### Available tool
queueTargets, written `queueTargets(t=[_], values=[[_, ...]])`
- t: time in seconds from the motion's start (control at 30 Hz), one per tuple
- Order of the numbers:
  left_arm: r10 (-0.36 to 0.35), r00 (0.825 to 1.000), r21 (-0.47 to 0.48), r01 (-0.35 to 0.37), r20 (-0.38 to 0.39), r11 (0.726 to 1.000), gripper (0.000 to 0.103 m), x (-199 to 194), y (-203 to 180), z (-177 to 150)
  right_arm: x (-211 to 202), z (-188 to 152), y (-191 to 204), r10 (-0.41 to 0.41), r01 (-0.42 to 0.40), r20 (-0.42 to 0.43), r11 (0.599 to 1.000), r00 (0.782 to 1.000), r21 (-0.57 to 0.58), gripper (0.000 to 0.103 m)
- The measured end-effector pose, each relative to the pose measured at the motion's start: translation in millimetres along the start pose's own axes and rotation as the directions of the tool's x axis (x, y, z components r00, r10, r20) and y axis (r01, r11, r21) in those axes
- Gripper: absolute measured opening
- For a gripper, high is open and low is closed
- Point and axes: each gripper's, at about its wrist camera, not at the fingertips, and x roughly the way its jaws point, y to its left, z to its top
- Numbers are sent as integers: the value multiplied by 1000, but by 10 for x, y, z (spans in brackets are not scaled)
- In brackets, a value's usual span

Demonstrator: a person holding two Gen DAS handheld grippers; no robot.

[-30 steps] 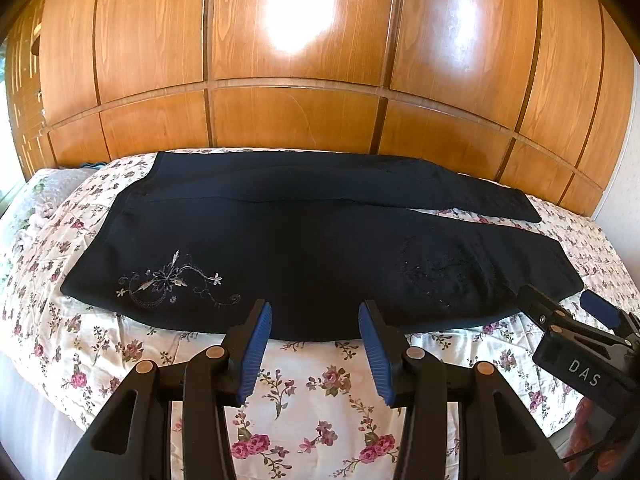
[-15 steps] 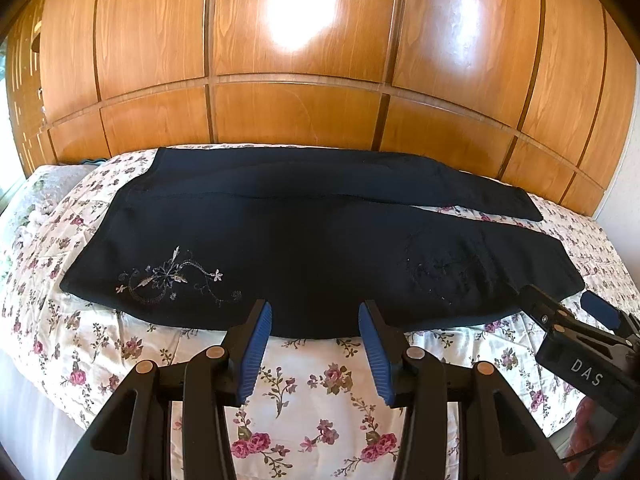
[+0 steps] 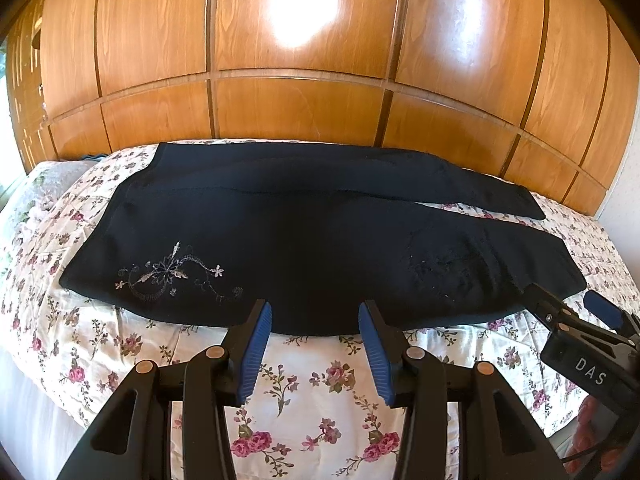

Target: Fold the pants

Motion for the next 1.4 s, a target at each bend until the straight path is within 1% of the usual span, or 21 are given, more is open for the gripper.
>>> queueTargets(t=[0.27, 0.47, 0.57, 0.6, 0.67, 0.7, 0.73, 0.77, 0.8, 0.83, 0.9, 0.97, 1.07, 1.13, 1.2, 1.23, 1.27, 1.3, 1.33, 1.4], values=[[10, 1000, -3, -10, -17, 1000, 46, 53, 16, -9, 39, -2, -13, -1, 1, -7, 1000, 1000, 3, 103], [24, 999, -35, -25, -45, 999, 46, 140, 112, -16, 108, 34, -143, 26, -26, 1, 999, 1000, 30, 103], [22, 997, -58, -26, -71, 998, 46, 210, 184, -21, 156, 75, -250, 34, -35, 11, 999, 999, 35, 103], [16, 996, -70, -22, -85, 997, 46, 242, 218, -22, 180, 91, -283, 39, -39, 9, 999, 999, 32, 103], [-26, 993, -107, 13, -119, 994, 46, 326, 317, -30, 228, 120, -353, 61, -61, 11, 998, 998, 27, 103], [-79, 986, -152, 56, -149, 987, 46, 393, 401, -43, 260, 130, -409, 73, -74, 11, 997, 997, 30, 103], [-113, 979, -190, 81, -167, 978, 46, 437, 463, -57, 288, 130, -458, 65, -65, 1, 997, 998, 42, 103], [-140, 972, -232, 95, -187, 968, 46, 488, 532, -74, 325, 132, -526, 54, -53, -18, 997, 998, 63, 103], [-152, 967, -263, 95, -205, 960, 46, 537, 600, -90, 357, 131, -577, 51, -49, -34, 996, 998, 78, 103], [-148, 964, -281, 82, -222, 956, 46, 581, 666, -105, 410, 124, -643, 47, -41, -62, 995, 997, 95, 103], [-133, 966, -281, 68, -220, 957, 46, 598, 728, -107, 484, 98, -757, 38, -26, -95, 992, 995, 123, 103], [-116, 972, -288, 53, -205, 956, 46, 609, 822, -100, 531, 60, -905, 51, -34, -98, 984, 994, 173, 103], [-111, 978, -343, 44, -178, 938, 46, 635, 1034, -102, 613, -1, -1132, 126, -93, -97, 952, 987, 291, 103], [-96, 983, -395, 26, -159, 918, 46, 665, 1235, -124, 666, -64, -1330, 178, -131, -84, 908, 980, 399, 102], [-80, 986, -432, 10, -146, 902, 46, 681, 1382, -143, 724, -125, -1501, 219, -157, -72, 858, 973, 489, 96], [-70, 989, -463, 3, -128, 887, 46, 684, 1499, -164, 751, -157, -1566, 237, -169, -65, 834, 969, 525, 93], [-69, 991, -477, 5, -117, 879, 46, 685, 1554, -177, 789, -197, -1653, 258, -181, -58, 805, 964, 565, 88], [-72, 992, -498, 10, -106, 867, 46, 689, 1633, -195, 812, -226, -1705, 271, -190, -51, 784, 961, 591, 83], [-82, 992, -523, 20, -95, 852, 46, 699, 1719, -219, 837, -262, -1769, 287, -202, -38, 758, 957, 620, 81], [-96, 993, -555, 40, -73, 831, 46, 704, 1837, -259, 909, -351, -1895, 320, -230, -10, 703, 947, 674, 75]])
